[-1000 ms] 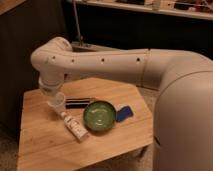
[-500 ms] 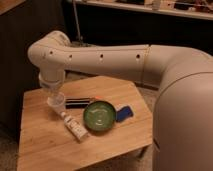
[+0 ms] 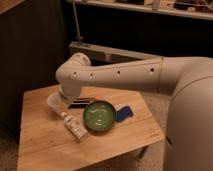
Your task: Stand the bottle upright
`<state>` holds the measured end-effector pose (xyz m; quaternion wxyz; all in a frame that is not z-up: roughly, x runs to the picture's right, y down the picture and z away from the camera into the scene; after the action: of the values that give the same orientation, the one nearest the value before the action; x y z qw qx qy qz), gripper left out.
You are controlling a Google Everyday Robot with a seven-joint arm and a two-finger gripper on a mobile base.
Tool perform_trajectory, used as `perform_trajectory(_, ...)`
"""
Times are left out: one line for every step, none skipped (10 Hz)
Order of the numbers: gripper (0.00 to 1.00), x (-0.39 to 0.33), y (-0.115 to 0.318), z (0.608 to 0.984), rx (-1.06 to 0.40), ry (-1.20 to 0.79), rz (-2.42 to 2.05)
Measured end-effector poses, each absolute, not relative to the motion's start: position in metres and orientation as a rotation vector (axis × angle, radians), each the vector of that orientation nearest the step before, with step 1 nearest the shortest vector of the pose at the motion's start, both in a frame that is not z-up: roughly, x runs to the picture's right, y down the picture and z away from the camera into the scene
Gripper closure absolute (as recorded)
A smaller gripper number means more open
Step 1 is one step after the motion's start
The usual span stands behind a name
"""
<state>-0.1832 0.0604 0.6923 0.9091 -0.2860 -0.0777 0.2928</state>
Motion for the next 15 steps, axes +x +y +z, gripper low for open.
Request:
perform_trajectory(0.2,-0.183,0.058,0.694,-0.582,-0.154,0.609)
perform_trajectory(0.2,-0.181,0.052,0.695,-0.571,-0.145,0.616)
perform_trajectory(0.2,-0.178,0.042,0.694,-0.561,-0.135,0.626)
perform_trajectory(0.2,-0.175,0.029,0.694,-0.559,-0.122,0.644)
perform_trajectory(0.2,-0.17,0.021,0.697,-0.564,-0.098,0.654)
perform_trajectory(0.2,-0.174,0.019,0.7,-0.577,-0.072,0.648)
perform_trajectory(0.2,-0.179,0.022,0.709,-0.594,-0.04,0.646)
perform_trajectory(0.2,-0.182,0.024,0.716,-0.609,-0.008,0.643)
perform_trajectory(0.2,-0.183,0.026,0.719,-0.62,0.016,0.64)
perform_trajectory(0.2,-0.188,0.032,0.725,-0.641,0.055,0.631)
perform_trajectory(0.2,-0.191,0.038,0.728,-0.653,0.078,0.623)
perform_trajectory(0.2,-0.194,0.045,0.731,-0.665,0.095,0.616)
perform_trajectory(0.2,-0.196,0.052,0.735,-0.679,0.106,0.61)
perform_trajectory(0.2,-0.194,0.059,0.739,-0.691,0.111,0.608)
perform_trajectory(0.2,-0.195,0.068,0.742,-0.707,0.094,0.611)
